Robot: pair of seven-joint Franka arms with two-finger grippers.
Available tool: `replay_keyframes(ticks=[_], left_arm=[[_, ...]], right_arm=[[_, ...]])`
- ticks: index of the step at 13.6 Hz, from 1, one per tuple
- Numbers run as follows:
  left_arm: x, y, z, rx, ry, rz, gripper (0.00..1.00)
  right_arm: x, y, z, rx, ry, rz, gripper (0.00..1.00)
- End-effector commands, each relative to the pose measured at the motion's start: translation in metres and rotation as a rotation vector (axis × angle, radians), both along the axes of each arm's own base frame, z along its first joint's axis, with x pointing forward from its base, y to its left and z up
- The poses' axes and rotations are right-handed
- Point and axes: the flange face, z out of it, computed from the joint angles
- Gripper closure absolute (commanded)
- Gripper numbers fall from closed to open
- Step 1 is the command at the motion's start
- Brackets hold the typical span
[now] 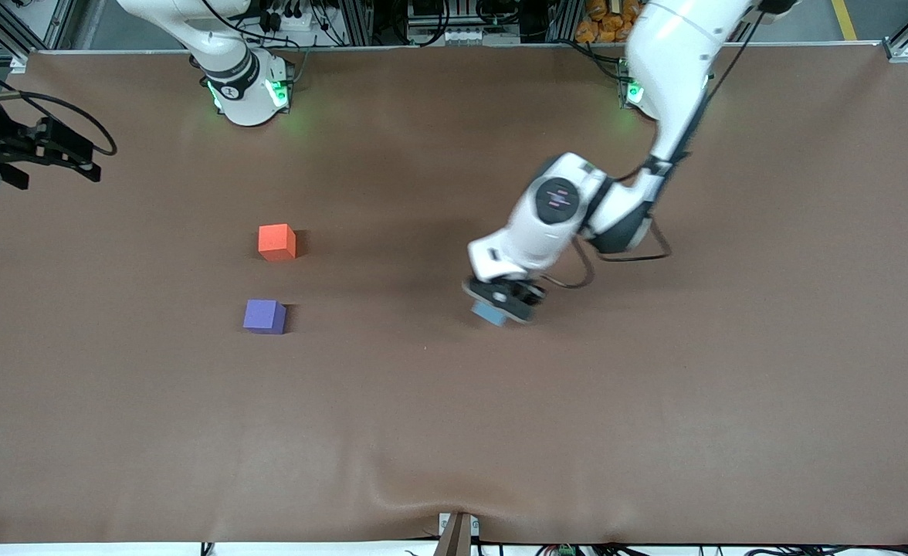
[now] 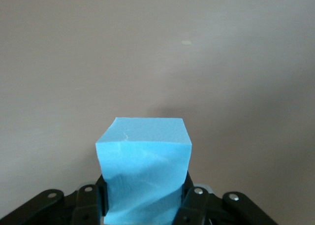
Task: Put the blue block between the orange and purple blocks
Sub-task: 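Carry the blue block with the left gripper while the right gripper approaches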
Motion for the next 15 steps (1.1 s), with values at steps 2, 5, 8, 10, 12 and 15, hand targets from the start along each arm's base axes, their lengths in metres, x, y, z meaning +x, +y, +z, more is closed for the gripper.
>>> replay_keyframes(ticks=[2,5,8,10,12,15], left_arm=[[-0.029,-0.085,-0.018,-0.045,0.003,0.003,1.0],[-0.051,-0.106,-0.043,-0.027,0.027,0.003,0.96],[-0.062,-0.113,-0.05,-0.02,0.046,0.113,0.0],[-0.056,-0.112,-0.027,-0.038,0.025,0.126,0.0],[-0.037,-0.099,0.019,-0.044,-0.005,0.179,0.0],[0.004,-0.037,0.126,-0.001,-0.046,0.268,0.0]], right_arm=[[0.0,0.038,0.005,0.017,-0.054,0.062,0.0],[0.014,0.103,-0.021,0.022,-0.064,0.175,0.0],[0.028,0.123,-0.056,0.022,-0.015,0.201,0.0],[0.036,0.142,-0.083,0.018,0.03,0.228,0.0],[0.051,0.166,-0.142,-0.002,0.125,0.257,0.0],[0.039,0.228,-0.18,-0.029,0.164,0.341,0.0]])
